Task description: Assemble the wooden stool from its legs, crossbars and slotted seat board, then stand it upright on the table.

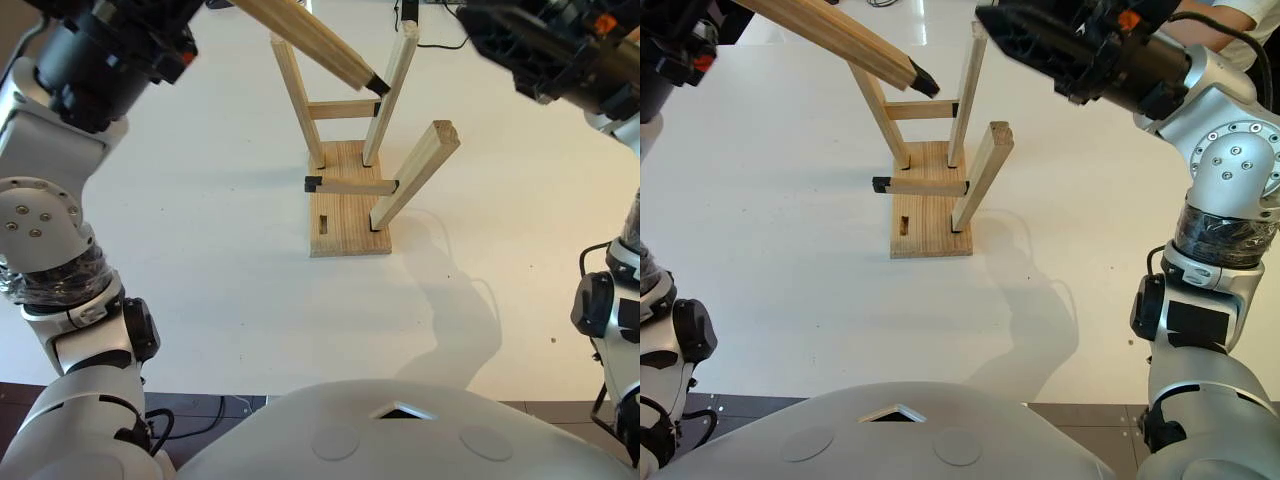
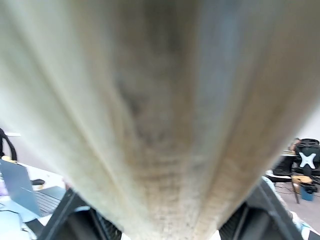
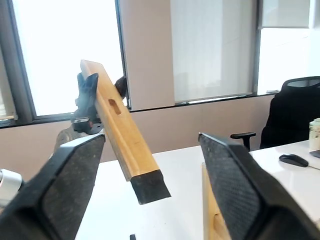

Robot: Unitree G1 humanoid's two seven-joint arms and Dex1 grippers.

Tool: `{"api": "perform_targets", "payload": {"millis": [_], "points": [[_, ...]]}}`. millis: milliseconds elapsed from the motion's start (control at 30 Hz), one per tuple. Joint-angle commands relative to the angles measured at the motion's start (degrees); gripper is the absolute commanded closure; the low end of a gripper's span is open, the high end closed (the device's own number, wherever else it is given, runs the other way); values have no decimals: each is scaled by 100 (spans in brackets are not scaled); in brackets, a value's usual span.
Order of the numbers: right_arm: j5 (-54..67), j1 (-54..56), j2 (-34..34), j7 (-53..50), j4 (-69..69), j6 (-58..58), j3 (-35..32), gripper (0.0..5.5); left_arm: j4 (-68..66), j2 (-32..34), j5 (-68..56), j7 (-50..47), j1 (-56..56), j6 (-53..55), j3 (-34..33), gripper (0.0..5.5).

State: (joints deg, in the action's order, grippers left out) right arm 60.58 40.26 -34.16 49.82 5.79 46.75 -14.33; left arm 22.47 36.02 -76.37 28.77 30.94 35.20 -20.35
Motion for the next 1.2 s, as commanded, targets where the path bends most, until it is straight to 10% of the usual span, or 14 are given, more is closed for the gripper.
{"api": "perform_targets", "payload": {"millis": [33,433,1200], "points": [[-155,342,-5,-421,-281,-235,-333,144,-144,411,547,264,-258,-177,-422,347],[-678,64,127,-733,-185,-557,-224,142,-974,-328,3038,1349,-2746,-1545,51,347],[-1396,-461,162,-829,-435,-923,-253,142,529,-1010,3216,987,-2871,-997,1235,347]]}}
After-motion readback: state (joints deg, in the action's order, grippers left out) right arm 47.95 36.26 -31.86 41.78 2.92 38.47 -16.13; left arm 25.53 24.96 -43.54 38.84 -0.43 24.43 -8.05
